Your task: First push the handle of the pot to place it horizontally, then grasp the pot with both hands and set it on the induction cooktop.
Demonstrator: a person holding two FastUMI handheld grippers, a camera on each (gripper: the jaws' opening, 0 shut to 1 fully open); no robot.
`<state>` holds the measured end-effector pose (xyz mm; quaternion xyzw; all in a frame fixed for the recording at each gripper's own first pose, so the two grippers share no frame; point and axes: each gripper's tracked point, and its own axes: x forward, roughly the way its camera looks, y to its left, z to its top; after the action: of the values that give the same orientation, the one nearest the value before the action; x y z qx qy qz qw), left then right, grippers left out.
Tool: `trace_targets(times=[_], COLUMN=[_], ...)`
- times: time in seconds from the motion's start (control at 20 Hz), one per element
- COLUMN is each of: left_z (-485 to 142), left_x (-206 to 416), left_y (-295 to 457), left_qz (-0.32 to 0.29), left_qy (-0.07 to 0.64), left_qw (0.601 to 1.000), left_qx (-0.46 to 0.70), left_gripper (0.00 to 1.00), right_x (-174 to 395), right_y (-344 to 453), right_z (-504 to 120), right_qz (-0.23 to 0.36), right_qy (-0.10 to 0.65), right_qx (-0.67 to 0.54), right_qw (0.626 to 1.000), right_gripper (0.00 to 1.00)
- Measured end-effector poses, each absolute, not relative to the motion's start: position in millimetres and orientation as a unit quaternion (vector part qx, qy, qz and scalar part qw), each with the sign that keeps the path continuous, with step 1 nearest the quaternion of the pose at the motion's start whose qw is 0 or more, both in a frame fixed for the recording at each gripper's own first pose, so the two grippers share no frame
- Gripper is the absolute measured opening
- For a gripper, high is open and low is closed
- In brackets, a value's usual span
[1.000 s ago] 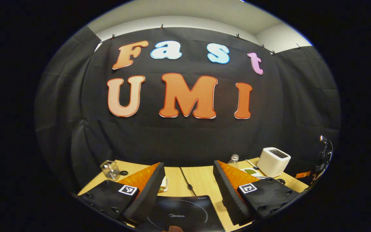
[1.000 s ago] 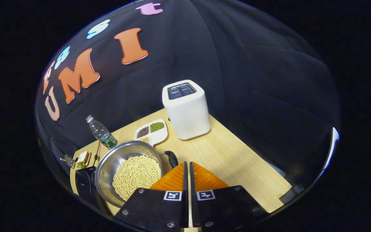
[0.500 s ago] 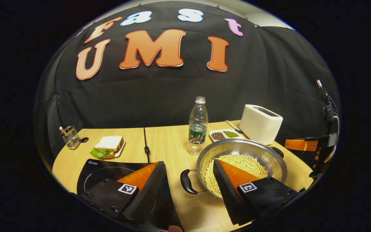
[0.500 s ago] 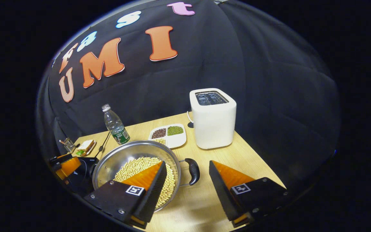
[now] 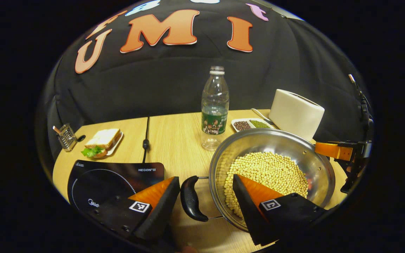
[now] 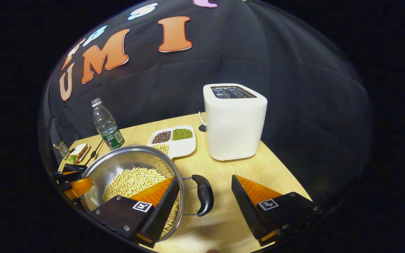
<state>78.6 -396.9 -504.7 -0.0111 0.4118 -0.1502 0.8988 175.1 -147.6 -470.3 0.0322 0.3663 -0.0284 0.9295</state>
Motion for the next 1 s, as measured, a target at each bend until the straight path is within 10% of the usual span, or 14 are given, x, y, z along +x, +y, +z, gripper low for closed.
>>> trace_targets(times=[0.25,0.6,1.0], left_z=[-518.7,-526.1,-497.5], left_x=[86.4,87.0,76.6], left_y=[-403.4,-395.9,-388.0], left_qz=[-0.160,-0.148,-0.149], left_qy=[0.429,0.467,0.470], left_qw=[0.889,0.871,0.867], left_qx=[-0.020,-0.039,-0.066], left_gripper=[1.00,0.64,0.63], right_x=[171.5,158.9,140.0], right_y=[-136.7,-130.3,-128.6], right_z=[-499.7,-504.7,-465.8], right_qz=[-0.020,-0.029,-0.046], right_qy=[0.413,0.443,0.435], right_qx=[0.055,0.094,0.116], right_qw=[0.909,0.891,0.892], right_gripper=[0.94,0.58,0.52])
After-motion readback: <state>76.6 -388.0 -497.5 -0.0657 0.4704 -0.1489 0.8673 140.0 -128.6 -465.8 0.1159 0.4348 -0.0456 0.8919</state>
